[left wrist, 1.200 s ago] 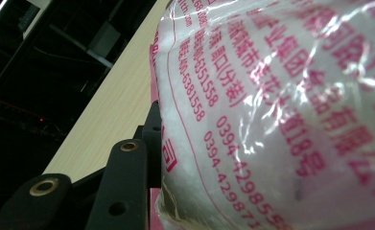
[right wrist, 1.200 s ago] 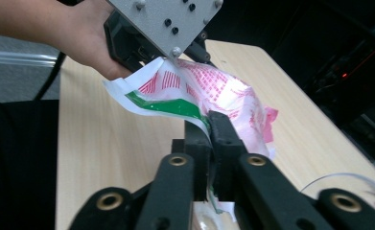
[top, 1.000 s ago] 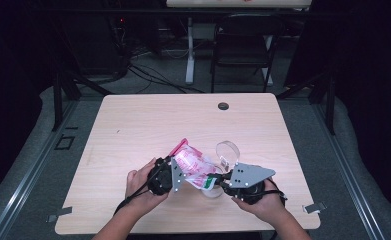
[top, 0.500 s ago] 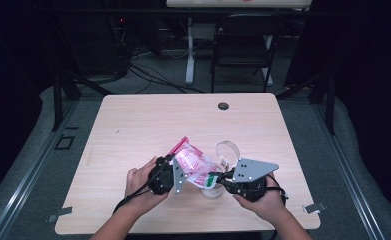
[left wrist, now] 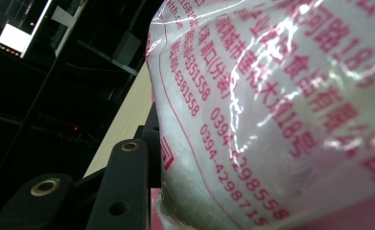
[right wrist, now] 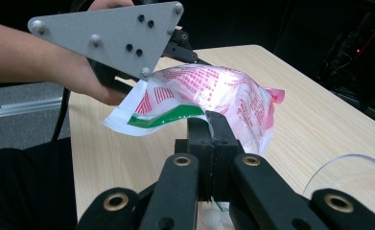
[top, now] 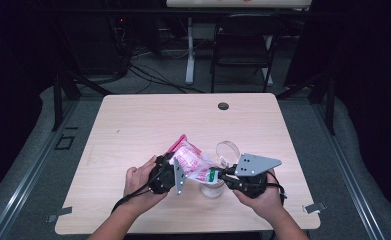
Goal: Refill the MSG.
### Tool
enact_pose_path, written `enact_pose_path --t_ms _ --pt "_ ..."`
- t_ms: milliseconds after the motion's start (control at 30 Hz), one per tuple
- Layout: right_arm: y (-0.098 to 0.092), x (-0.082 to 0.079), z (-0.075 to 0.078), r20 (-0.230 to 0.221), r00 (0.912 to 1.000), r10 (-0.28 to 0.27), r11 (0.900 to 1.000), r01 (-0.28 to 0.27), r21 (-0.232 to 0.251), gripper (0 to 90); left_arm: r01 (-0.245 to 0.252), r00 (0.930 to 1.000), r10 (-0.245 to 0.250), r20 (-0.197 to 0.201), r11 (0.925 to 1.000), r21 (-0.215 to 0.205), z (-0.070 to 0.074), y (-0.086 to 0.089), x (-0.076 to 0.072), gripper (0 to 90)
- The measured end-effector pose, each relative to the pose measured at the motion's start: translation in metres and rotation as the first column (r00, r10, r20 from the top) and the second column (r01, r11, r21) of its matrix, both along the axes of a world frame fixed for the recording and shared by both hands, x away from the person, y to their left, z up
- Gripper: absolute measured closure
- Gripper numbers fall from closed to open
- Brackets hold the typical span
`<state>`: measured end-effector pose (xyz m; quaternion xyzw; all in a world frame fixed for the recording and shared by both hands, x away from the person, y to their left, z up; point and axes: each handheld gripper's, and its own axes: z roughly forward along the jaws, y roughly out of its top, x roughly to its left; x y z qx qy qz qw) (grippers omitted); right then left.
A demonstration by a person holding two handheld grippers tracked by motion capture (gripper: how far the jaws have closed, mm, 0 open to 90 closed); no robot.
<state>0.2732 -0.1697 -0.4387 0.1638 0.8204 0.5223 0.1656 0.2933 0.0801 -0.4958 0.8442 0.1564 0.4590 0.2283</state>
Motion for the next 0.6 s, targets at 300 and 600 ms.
enact_pose_path --t_ms 300,600 --pt "-0.005 0.007 -0.005 -0.057 0.9979 -0.029 0.996 0.034 0.087 90.0 -0.014 0.9974 0.010 0.071 0.9985 0.052 0.004 -0.002 -0.001 62.8" --pt "-0.012 0.012 -0.012 -0.090 0.9945 -0.054 0.991 0.064 0.114 90.0 -0.013 0.9932 -0.002 0.117 0.9924 0.122 0.005 -0.008 -0.005 63.2"
